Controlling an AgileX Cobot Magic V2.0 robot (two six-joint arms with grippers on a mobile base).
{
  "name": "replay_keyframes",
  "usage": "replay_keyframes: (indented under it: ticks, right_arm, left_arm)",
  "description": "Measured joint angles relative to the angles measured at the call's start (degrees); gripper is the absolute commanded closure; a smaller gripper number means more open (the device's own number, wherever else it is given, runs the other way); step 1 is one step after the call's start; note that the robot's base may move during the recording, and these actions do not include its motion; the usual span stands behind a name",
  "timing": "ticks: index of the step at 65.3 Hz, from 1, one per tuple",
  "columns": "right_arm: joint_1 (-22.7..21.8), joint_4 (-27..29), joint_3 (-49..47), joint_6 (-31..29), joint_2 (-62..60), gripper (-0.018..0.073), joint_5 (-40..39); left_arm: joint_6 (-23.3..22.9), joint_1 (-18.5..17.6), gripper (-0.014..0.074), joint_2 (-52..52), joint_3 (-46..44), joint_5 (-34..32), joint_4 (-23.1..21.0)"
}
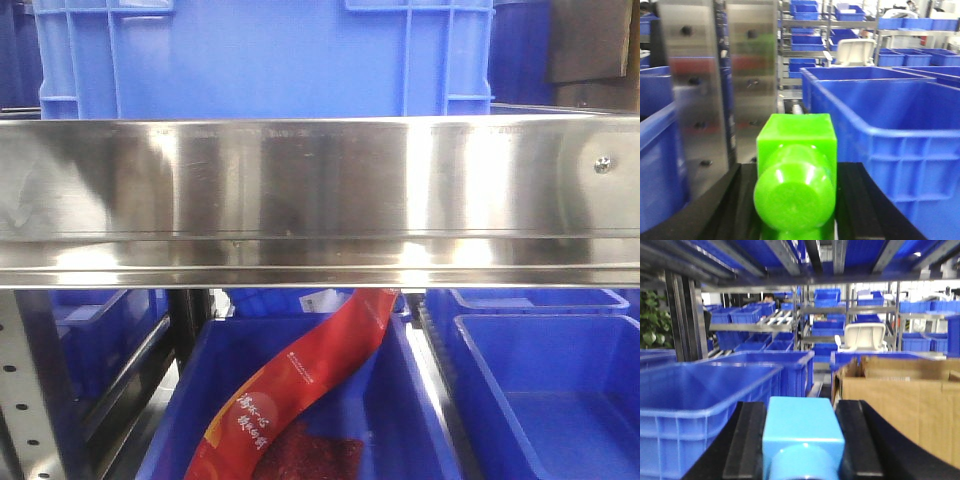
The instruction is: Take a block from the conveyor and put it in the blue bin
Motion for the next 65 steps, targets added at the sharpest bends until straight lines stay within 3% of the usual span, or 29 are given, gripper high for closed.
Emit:
replay_keyframes:
  ticks: [13,31,41,53,59,65]
  right_arm:
    - [3.24,0.0,-6.29,0.0,7.62,0.0721,0.11]
    - [13.64,0.0,-18.58,-0.74,26.19,0.0721,0.11]
    - [17.67,0.0,-26.51,-0.73,37.28,0.0721,0.11]
    - [19.01,0.0,-34.32,-0.73,49.48,0.0704,-0.41]
    - [19.01,0.0,-37.46,-0.73,54.1,0.0609,-0.4]
    - [19.01,0.0,-39.22,-0.73,57.95,0.0432,-0.76]
  left_arm:
    - [1.29,-7.14,0.0708,7.4,-9.92,1.3,0.11]
    - [1.7,-17.13,0.0708,23.69,-20.8,0.2,0.34]
    - [1.89,-19.0,0.0708,32.98,-27.68,-0.32,-1.46]
    - [1.89,-19.5,0.0702,42.51,-34.69,-0.79,-1.84]
    - [1.89,-19.5,0.0603,45.99,-36.52,-0.92,-1.84]
    - [1.89,-19.73,0.0433,48.6,-36.94,-0.92,-1.84]
